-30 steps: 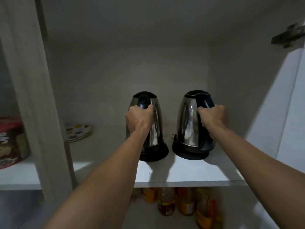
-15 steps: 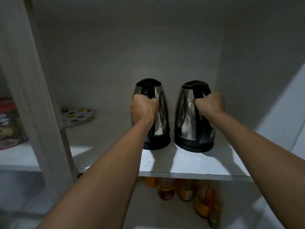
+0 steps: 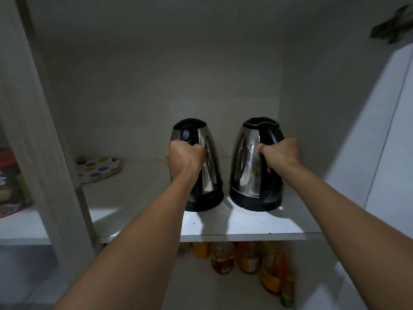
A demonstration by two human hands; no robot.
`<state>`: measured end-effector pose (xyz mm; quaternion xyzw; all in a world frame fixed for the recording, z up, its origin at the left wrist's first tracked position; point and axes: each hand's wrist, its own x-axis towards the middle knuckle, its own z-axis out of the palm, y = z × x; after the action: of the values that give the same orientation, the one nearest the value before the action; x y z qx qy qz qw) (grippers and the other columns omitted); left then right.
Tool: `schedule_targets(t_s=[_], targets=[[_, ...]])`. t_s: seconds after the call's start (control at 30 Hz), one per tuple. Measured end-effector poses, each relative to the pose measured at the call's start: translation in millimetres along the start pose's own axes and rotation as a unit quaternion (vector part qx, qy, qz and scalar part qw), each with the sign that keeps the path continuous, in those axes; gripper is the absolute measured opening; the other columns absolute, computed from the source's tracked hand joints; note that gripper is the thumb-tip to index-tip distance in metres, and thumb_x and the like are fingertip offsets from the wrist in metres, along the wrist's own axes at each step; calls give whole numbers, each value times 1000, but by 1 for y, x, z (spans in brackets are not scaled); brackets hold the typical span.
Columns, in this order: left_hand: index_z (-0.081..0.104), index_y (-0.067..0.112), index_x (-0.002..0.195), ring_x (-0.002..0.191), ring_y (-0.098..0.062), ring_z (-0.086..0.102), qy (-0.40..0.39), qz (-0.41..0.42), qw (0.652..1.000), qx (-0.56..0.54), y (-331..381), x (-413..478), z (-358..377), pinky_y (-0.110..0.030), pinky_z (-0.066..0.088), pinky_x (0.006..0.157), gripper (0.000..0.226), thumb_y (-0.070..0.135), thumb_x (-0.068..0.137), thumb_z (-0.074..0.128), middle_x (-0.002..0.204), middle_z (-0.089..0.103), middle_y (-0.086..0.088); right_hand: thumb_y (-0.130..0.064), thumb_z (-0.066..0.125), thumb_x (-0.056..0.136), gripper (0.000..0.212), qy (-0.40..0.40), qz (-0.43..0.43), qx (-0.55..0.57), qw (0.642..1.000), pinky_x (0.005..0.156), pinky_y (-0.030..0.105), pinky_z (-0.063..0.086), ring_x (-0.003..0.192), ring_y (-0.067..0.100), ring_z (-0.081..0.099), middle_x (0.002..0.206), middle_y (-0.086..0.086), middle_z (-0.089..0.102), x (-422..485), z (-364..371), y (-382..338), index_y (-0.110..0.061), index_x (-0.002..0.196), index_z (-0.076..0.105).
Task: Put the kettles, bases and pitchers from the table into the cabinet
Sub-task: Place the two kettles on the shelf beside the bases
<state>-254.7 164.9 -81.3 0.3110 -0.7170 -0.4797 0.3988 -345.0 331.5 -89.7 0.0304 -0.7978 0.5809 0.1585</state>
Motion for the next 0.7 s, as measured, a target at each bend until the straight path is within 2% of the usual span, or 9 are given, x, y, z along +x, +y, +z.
schedule_targets(t_s=[0.07, 0.13, 0.2, 0.3, 0.37, 0.47, 0.57, 0.7], targets=[[60, 14, 84, 93, -35, 65, -7, 7, 1000, 0, -3, 5, -2, -31, 43, 68, 3, 15, 83, 57, 91, 67, -13, -21, 71, 79, 21, 1, 2, -2, 1000, 50, 32, 53, 47, 27, 59, 61, 10, 63, -2, 0, -1, -9, 68, 59], [64, 8, 88, 90, -34, 67, -20, 25, 999, -12, -10, 8, -2, -31, 46, 67, 14, 17, 80, 59, 87, 67, -11, -22, 73, 75, 17, 18, -1, 6, 1000, 57, 37, 59, 54, 30, 64, 62, 12, 66, -6, 3, -1, -8, 70, 63], [65, 8, 98, 92, -35, 66, -17, 48, 999, 2, -27, 2, 0, -31, 45, 69, 27, 24, 77, 62, 94, 68, -13, -27, 74, 67, 24, 52, 2, -5, 999, 68, 43, 62, 68, 35, 71, 72, 17, 72, -16, 7, 8, -5, 77, 71], [64, 12, 109, 107, -31, 52, -25, 59, 997, 41, -73, -13, 4, -29, 40, 78, 38, 29, 77, 71, 112, 54, -13, -30, 82, 71, 36, 73, 33, -7, 997, 72, 36, 57, 79, 34, 70, 86, 16, 73, -47, 15, 48, 0, 91, 73], [63, 14, 113, 110, -29, 48, -59, 58, 996, 36, -102, -18, 8, -33, 47, 87, 42, 26, 75, 75, 117, 48, -13, -31, 87, 69, 39, 76, 59, 3, 995, 74, 36, 57, 82, 33, 68, 94, 15, 71, -65, 24, 77, -4, 92, 71], [61, 15, 120, 106, -29, 54, -71, 54, 996, 2, -116, -13, 21, -42, 51, 95, 48, 17, 75, 78, 122, 48, -14, -36, 91, 59, 45, 99, 68, -12, 993, 76, 40, 59, 83, 34, 68, 100, 17, 67, -61, 39, 93, -9, 87, 69], [65, 10, 116, 100, -33, 59, -63, 45, 997, -8, -114, 4, 39, -46, 53, 92, 45, 10, 73, 77, 115, 56, -17, -40, 91, 56, 46, 109, 70, -33, 991, 78, 45, 60, 82, 34, 67, 101, 16, 66, -41, 55, 96, -12, 85, 68], [68, 3, 105, 93, -33, 61, -60, 48, 997, -18, -118, 35, 69, -32, 50, 80, 34, 10, 72, 73, 105, 62, -18, -41, 90, 51, 57, 121, 57, -25, 991, 74, 42, 60, 79, 32, 68, 103, 15, 67, -4, 78, 103, -9, 95, 71]])
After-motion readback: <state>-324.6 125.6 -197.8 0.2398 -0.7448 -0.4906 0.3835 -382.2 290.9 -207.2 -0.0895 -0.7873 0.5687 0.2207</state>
